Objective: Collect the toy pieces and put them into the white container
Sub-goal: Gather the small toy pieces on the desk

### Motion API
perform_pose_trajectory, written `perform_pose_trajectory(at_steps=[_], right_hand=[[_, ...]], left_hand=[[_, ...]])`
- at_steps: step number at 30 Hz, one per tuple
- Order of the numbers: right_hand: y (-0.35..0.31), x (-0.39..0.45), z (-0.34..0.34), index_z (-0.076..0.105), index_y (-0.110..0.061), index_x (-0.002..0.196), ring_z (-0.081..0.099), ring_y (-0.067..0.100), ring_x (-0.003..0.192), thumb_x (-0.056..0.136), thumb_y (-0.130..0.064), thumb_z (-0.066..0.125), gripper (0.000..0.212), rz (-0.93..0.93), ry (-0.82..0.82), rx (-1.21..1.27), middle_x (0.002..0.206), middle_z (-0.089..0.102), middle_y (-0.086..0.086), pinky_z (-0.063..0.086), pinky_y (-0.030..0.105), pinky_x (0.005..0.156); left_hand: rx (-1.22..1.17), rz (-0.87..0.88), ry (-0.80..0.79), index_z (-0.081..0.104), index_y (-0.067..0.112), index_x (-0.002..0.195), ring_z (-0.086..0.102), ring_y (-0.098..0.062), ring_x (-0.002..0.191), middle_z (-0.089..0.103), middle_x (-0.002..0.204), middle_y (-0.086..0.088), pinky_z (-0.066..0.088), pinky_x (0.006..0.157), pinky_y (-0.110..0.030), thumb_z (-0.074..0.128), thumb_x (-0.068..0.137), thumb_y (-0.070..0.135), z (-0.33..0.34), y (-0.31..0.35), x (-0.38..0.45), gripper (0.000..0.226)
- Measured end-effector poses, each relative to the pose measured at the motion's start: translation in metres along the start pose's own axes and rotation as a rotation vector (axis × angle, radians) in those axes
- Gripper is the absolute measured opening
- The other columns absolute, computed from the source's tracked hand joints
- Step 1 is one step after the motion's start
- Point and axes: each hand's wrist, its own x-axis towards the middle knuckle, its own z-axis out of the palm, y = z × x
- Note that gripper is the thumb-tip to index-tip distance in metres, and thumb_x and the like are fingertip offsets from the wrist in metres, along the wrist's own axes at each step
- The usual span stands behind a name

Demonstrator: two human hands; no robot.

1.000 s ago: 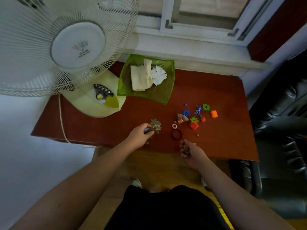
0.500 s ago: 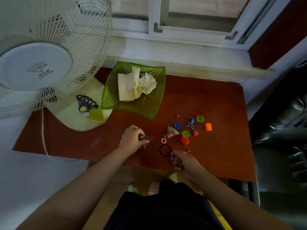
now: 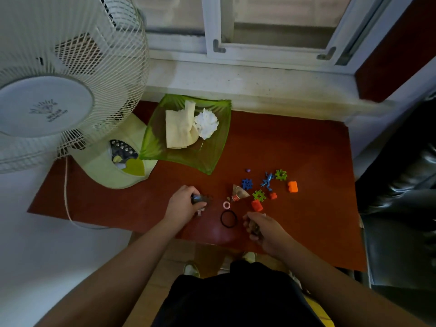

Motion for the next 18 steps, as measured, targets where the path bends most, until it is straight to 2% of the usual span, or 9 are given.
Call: perform_pose_trajectory(at_steps=[4,8,13,18], right_hand=[[0.002,-0.001,-0.003,0.060,-0.004,0.088,0.045,0.012,0.056,0.098,-0.019,0.052,0.019,0.002,-0.016,0.011,0.070,0.054,0.007,0.028,0.020,0.041],[0.009,0.005,0.002,0.060,-0.003,0.089,0.043,0.013,0.057,0.098,-0.019,0.052,0.019,0.000,-0.017,-0.001,0.071,0.053,0.008,0.027,0.020,0.040],[0.012,0.011,0.011,0.059,-0.003,0.089,0.041,0.013,0.057,0.098,-0.019,0.051,0.020,0.005,-0.039,-0.017,0.070,0.049,0.008,0.025,0.022,0.043],[0.016,0.009,0.010,0.059,-0.003,0.091,0.041,0.013,0.056,0.098,-0.019,0.051,0.019,-0.004,-0.026,-0.023,0.071,0.049,0.008,0.026,0.022,0.041]], left_hand=[[-0.114,-0.051,0.127,0.063,0.017,0.087,0.057,-0.013,0.083,0.061,0.089,0.003,0.036,0.066,-0.022,0.079,0.076,0.031,-0.009,-0.007,-0.006,0.024],[-0.300,-0.188,0.159,0.063,0.016,0.093,0.059,-0.015,0.084,0.064,0.090,0.001,0.039,0.063,-0.022,0.076,0.080,0.034,-0.020,-0.019,-0.013,0.025],[-0.326,-0.183,0.077,0.057,0.025,0.116,0.057,-0.013,0.095,0.061,0.103,0.004,0.041,0.077,-0.028,0.075,0.080,0.037,-0.023,-0.027,-0.018,0.042],[-0.207,-0.134,-0.027,0.061,0.018,0.117,0.060,-0.019,0.102,0.064,0.106,-0.002,0.039,0.075,-0.023,0.078,0.077,0.038,-0.009,-0.013,-0.005,0.048]])
